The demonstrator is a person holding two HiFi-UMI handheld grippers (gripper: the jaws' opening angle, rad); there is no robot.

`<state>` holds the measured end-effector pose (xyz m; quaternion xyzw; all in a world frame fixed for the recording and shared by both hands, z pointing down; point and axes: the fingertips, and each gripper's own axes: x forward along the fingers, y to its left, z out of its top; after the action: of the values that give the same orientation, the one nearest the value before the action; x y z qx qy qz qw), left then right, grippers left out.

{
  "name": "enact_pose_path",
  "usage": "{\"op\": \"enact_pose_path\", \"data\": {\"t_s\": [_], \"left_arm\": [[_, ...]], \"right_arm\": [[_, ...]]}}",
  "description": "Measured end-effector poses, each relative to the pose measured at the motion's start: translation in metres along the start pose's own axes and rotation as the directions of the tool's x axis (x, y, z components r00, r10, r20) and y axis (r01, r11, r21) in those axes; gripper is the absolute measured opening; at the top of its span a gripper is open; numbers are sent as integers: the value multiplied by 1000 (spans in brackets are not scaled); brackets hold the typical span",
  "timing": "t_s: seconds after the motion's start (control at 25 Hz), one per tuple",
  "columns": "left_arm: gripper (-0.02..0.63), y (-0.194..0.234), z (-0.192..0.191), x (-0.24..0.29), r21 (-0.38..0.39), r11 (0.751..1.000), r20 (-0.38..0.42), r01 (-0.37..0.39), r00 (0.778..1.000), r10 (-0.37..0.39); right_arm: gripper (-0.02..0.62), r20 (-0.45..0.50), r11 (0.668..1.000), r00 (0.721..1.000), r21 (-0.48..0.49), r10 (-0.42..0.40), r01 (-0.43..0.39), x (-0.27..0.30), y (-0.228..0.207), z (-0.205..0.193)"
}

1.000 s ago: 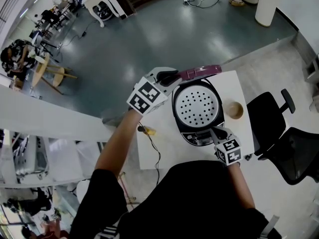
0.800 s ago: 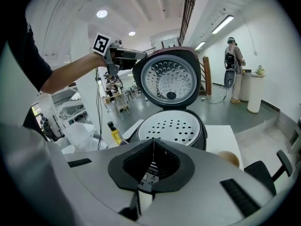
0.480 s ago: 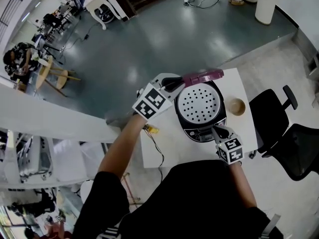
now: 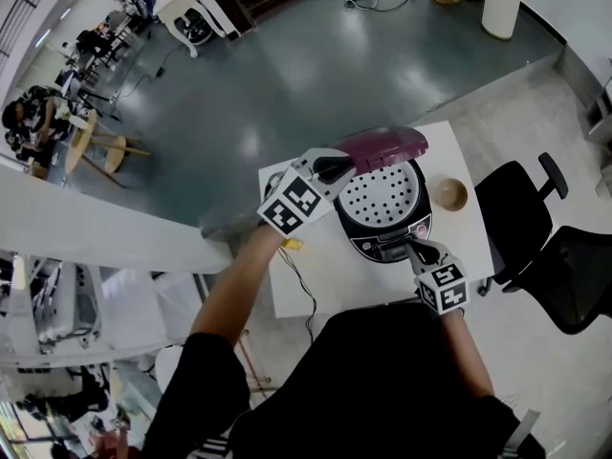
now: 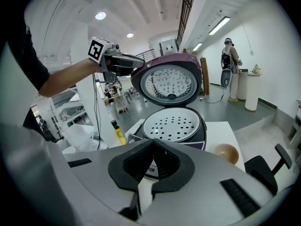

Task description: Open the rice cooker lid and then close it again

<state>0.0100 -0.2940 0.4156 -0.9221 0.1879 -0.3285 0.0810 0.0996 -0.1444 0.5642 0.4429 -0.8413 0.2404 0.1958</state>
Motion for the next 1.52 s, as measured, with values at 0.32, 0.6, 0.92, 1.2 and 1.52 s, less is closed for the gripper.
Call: {"op": "enact_pose_path", "data": {"t_s": [0.32,0.6,0.92,1.2,1.52], "left_arm": [[44,-25,-10,4,7,1000,-19,23,1000,-23],[40,-50,-22,9,-16,997,-31,74,997,-74],[36,-72,-33,17,-38,993,-34,113,993,-115],[35,-95,-47,25,-63,987,-34,145,989,-147],[34,-113,-62,34,-74,981,-48,182,981,-185]], "right_arm": [[0,-13,1000,1000,7,-12,12,-7,2,-11],[0,9,999,999,8,-37,37,-16,-1,-6],[0,-2,998,999,24,-54,54,-21,-1,-18],[0,-21,998,998,28,-63,64,-23,-1,-28],[0,-41,997,997,27,-73,74,-22,-6,-33]]}}
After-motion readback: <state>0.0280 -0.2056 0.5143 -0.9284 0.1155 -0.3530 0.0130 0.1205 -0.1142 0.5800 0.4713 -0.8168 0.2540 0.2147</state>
